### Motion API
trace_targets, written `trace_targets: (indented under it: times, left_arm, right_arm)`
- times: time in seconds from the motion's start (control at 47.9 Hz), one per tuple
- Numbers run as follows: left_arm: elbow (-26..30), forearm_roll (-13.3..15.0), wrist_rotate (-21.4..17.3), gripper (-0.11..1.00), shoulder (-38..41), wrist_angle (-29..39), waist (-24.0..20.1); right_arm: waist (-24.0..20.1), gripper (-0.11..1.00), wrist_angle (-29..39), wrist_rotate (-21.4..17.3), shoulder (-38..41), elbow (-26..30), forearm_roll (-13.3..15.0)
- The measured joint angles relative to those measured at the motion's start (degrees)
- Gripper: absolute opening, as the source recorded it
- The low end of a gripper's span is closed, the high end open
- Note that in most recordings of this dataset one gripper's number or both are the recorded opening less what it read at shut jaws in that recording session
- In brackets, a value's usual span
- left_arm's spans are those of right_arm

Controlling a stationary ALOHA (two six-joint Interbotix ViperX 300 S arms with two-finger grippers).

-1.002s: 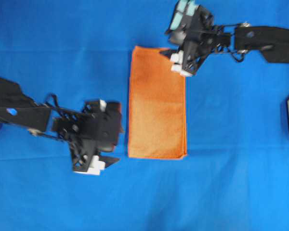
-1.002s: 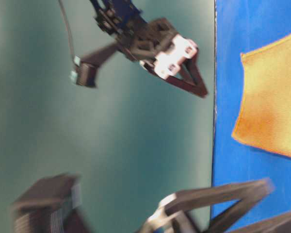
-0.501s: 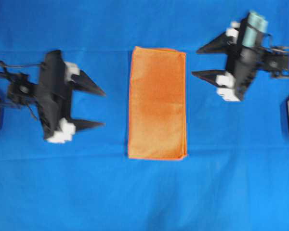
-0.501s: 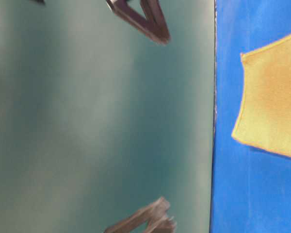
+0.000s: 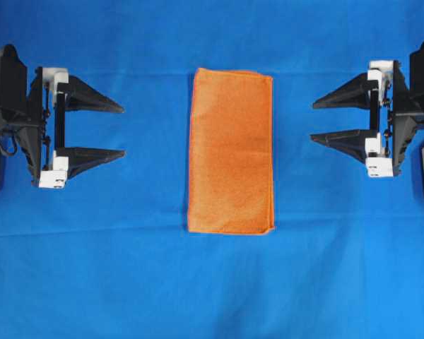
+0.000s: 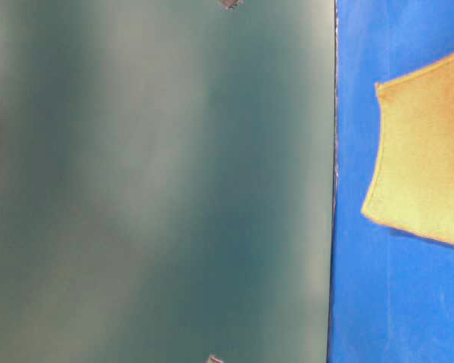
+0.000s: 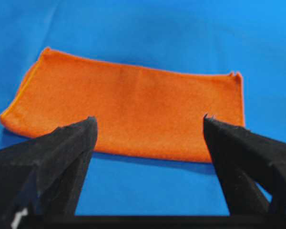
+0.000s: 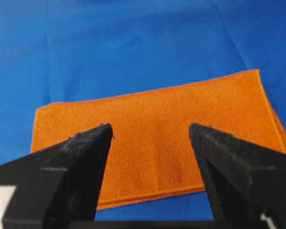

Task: Fold the orange towel.
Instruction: 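Move both grippers to the far corners of the towel strip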

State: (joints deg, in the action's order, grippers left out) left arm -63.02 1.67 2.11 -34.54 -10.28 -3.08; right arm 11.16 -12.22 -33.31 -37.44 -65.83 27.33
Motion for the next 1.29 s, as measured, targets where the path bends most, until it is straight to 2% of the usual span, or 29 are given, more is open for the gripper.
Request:
trace_targets:
  times: [0.355, 0.522, 0.647, 0.856, 0.981, 1.169, 1.295]
  left_arm:
    - [0.2, -0.1, 0.2, 0.85, 0.6, -0.6, -0.1]
    - [2.9, -0.1, 0.0, 0.85, 3.4, -0.9, -1.1]
    - [6.1, -0.1, -0.4, 0.85, 8.9, -1.1, -5.1]
    - [11.9, -0.1, -0.3, 0.85, 20.7, -1.4, -12.5]
    - [15.0, -0.1, -0.3, 0.85, 28.5, -4.0, -16.2]
    - [18.8, -0.1, -0.3, 0.85, 39.7, -8.8, -18.9]
    - [20.7, -0.1, -0.3, 0.85, 44.3, -9.8, -20.1]
  right_arm:
    - [0.4, 0.66, -0.1, -0.1, 0.2, 0.0, 0.1]
    - [4.0, 0.66, 2.3, 0.0, 0.5, 1.4, 0.0]
    - [7.1, 0.66, 3.2, 0.5, 3.0, 3.3, 0.1]
    - [12.3, 0.66, 3.0, 0.8, 14.1, 7.1, 1.1]
    - [14.9, 0.66, 2.5, 0.8, 22.3, 10.0, 2.2]
    - [17.7, 0.66, 0.6, 1.1, 34.2, 14.1, 2.9]
    - [18.5, 0.66, 0.2, 1.8, 38.6, 15.8, 3.0]
